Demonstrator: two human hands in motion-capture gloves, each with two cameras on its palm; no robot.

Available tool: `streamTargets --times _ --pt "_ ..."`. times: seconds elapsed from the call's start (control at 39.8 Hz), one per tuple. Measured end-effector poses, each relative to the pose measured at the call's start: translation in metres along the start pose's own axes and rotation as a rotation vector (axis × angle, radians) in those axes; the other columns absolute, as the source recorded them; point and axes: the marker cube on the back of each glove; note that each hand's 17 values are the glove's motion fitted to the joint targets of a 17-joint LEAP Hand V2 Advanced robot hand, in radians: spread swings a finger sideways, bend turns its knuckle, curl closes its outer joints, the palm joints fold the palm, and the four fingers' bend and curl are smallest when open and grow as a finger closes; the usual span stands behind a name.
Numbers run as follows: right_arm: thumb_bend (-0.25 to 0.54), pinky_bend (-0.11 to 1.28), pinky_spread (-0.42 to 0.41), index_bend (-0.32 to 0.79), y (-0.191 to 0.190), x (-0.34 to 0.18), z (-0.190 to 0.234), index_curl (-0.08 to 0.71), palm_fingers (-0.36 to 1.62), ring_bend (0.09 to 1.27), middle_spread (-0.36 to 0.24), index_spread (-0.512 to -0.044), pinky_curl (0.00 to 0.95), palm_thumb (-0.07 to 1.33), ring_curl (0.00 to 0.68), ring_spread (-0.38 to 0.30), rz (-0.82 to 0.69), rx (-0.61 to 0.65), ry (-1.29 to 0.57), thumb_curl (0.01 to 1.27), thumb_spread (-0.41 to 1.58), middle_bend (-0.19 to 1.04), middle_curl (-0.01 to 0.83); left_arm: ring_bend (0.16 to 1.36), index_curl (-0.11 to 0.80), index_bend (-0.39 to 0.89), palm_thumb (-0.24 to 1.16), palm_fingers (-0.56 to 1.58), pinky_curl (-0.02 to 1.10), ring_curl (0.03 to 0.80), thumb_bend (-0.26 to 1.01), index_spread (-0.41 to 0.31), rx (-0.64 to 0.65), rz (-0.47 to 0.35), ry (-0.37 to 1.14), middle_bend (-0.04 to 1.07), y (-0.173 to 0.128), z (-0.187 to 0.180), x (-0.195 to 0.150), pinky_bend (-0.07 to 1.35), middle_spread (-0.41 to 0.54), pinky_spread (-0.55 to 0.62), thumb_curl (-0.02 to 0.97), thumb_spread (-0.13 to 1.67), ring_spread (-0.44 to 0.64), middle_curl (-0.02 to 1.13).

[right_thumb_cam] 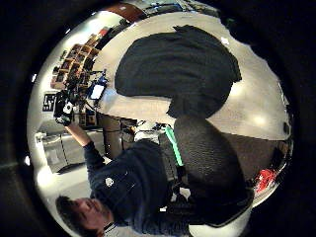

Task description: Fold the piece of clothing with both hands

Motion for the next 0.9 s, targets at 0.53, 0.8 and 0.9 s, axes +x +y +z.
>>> streamTargets --times 0.53,0.8,0.9 --pt "0.060 0.52 0.113 0.09 -0.063 -0.003 0.067 0.196 0.44 0.47 -0.017 -0.258 0.340 0.44 0.322 -0.011 -0.023 -0.161 -0.065 0.27 1.16 0.20 0.325 0.45 0.370 0.20 0.41 0.33 0.30 0.249 0.06 -0.112 -0.342 0.139 -0.062 0.14 -0.054 0.109 0.044 0.28 0.132 0.26 0.295 1.16 0.31 0.23" --pt "0.014 0.51 0.118 0.11 -0.069 -0.010 0.094 0.203 0.43 0.47 -0.021 -0.254 0.343 0.48 0.331 -0.016 -0.055 -0.220 -0.100 0.31 1.16 0.21 0.353 0.38 0.428 0.30 0.53 0.50 0.27 0.237 0.04 -0.139 -0.261 0.047 -0.025 0.27 -0.063 0.148 0.059 0.13 0.026 0.27 0.347 1.13 0.26 0.30" --pt "0.009 0.49 0.115 0.12 -0.074 -0.013 0.108 0.207 0.45 0.48 -0.033 -0.238 0.339 0.51 0.337 -0.030 -0.084 -0.254 -0.122 0.32 1.16 0.23 0.366 0.34 0.478 0.46 0.65 0.70 0.21 0.231 0.09 -0.177 -0.215 0.016 0.065 0.39 -0.069 0.143 0.060 0.03 -0.052 0.24 0.381 1.16 0.16 0.34"
